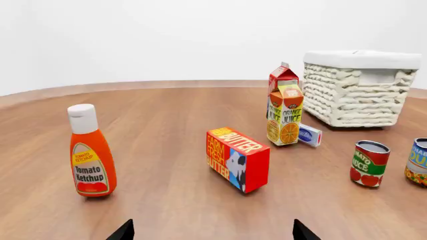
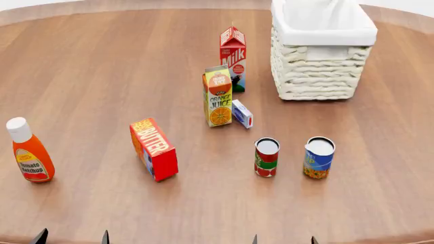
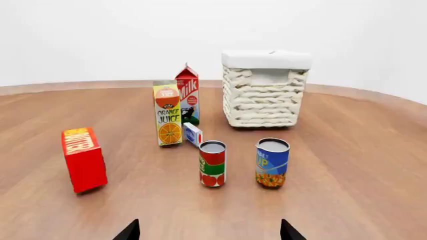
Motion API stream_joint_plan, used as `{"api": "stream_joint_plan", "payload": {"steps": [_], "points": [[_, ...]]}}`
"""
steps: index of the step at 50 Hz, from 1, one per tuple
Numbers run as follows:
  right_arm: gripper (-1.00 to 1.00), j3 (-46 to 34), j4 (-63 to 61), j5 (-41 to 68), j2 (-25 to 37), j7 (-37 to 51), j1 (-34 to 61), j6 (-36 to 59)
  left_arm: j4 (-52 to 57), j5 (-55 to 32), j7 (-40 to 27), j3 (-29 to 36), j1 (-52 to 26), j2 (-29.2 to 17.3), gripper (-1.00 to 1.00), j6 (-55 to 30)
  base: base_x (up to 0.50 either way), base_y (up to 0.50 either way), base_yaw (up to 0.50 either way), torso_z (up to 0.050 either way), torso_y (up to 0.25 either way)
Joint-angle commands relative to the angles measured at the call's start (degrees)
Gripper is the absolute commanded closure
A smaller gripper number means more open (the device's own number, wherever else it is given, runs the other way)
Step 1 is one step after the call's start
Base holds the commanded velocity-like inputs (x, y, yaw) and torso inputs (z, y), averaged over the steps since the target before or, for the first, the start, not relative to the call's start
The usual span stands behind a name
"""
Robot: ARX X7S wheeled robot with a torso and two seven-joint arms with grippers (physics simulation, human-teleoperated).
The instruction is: Pick up the orange juice, and put it in the basket.
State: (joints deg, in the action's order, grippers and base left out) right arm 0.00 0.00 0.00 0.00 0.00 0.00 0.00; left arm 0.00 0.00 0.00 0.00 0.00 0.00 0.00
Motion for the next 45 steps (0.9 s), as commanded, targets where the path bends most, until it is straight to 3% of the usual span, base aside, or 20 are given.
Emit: {"api": "stream_joint_plan", "payload": {"steps": [1, 16, 45], "points": [[-1.0, -1.09, 0.4, 0.0, 0.79, 1.09, 0.16, -0.26, 0.0, -0.91, -1.05, 1.05, -0.01, -0.91, -1.0, 0.01, 0.0, 0.0, 0.0, 0.0, 0.0], [-1.0, -4.32, -6.83, 1.56, 4.24, 1.99, 1.72, 6.86, -0.05, -3.11, -3.62, 3.63, -0.1, -3.11, -1.0, 0.14, 0.0, 0.0, 0.0, 0.0, 0.0], [-1.0, -6.48, -7.85, 3.9, 6.1, 3.72, 2.14, 8.16, -0.13, -5.18, -6.04, 6.07, -0.28, -5.18, -1.0, 0.4, 0.27, 0.0, 0.0, 0.0, 0.0]]}}
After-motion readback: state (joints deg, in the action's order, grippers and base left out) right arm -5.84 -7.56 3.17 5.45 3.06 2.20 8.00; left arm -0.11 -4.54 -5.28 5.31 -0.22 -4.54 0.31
